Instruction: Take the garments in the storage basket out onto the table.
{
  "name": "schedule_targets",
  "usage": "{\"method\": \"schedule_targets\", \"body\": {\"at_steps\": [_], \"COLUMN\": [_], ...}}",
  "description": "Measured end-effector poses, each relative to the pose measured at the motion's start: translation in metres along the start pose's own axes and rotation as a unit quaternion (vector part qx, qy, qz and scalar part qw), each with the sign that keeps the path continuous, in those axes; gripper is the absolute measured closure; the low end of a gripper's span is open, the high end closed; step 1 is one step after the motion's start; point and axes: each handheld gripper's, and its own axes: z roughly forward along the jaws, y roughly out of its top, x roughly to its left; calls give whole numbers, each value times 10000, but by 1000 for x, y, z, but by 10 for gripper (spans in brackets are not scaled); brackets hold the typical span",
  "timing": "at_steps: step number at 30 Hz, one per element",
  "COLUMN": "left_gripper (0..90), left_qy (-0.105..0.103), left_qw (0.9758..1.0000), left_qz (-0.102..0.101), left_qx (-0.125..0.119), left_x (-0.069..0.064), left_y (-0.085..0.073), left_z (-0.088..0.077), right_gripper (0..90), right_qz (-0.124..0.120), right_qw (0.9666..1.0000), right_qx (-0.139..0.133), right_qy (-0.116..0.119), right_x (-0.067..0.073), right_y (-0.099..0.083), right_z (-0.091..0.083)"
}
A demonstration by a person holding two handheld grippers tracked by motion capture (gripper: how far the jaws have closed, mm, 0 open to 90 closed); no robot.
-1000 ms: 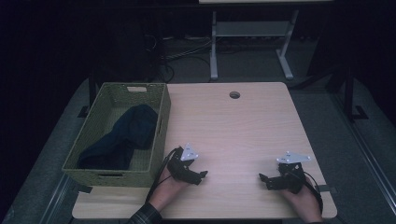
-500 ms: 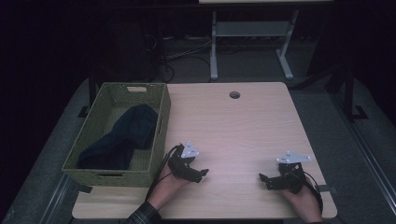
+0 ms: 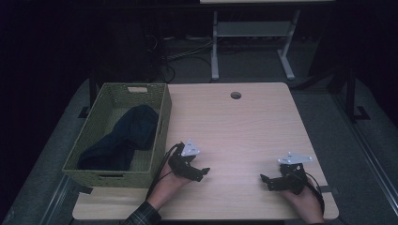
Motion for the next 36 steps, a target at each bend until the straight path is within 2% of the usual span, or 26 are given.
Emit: {"method": "schedule_targets", "body": {"at_steps": [12,15,22,36], "left_gripper": [135,136,136,138], "left_qy": [-49,-65,-66,-71], "left_qw": [10000,9998,9999,9996], "left_qz": [-14,-91,-66,-69], "left_qx": [-75,-157,-117,-258], "left_x": [2,3,3,5], "left_y": [5,6,7,15], "left_z": [-5,-7,-7,-15], "right_gripper": [23,23,23,23], "right_qz": [-7,-5,-5,-6], "right_qw": [10000,10000,10000,10000], "right_qx": [5,2,2,6], "right_qy": [-1,0,1,-2], "right_x": [0,0,0,0], "right_y": [0,0,0,0], "right_z": [0,0,0,0]}}
